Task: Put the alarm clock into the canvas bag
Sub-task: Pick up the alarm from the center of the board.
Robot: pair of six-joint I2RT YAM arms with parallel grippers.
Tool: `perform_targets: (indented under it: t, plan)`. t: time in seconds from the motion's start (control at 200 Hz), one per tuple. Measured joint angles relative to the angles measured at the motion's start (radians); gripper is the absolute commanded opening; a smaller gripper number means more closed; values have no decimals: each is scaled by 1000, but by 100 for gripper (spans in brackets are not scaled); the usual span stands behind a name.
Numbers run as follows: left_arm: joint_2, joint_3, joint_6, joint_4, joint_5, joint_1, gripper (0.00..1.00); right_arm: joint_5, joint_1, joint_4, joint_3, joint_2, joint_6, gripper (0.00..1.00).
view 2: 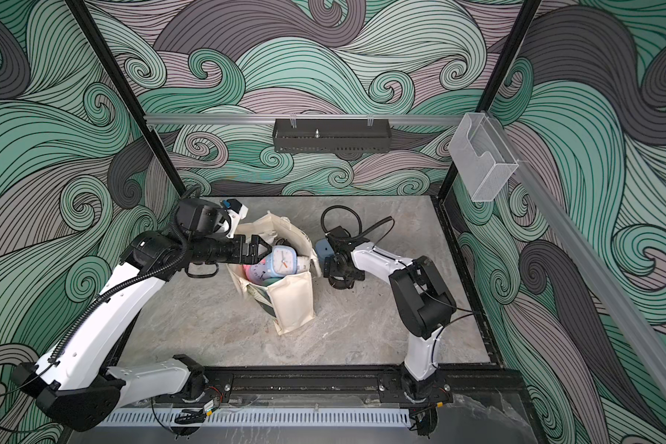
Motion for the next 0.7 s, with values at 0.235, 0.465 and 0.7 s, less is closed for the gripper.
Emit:
perform_targets:
  t: [0.235,0.465,0.7]
  plan:
    - [0,0,0,0,0,-3,99,2,0,-1,-5,-9,-5,72]
    - [1,4,-1,0,13,-3,99,24,-1,-6,-56,-158,-90,70]
    - [30,70,-8,8,80,-3,99,32,-6,110,-106,-487,-314,68]
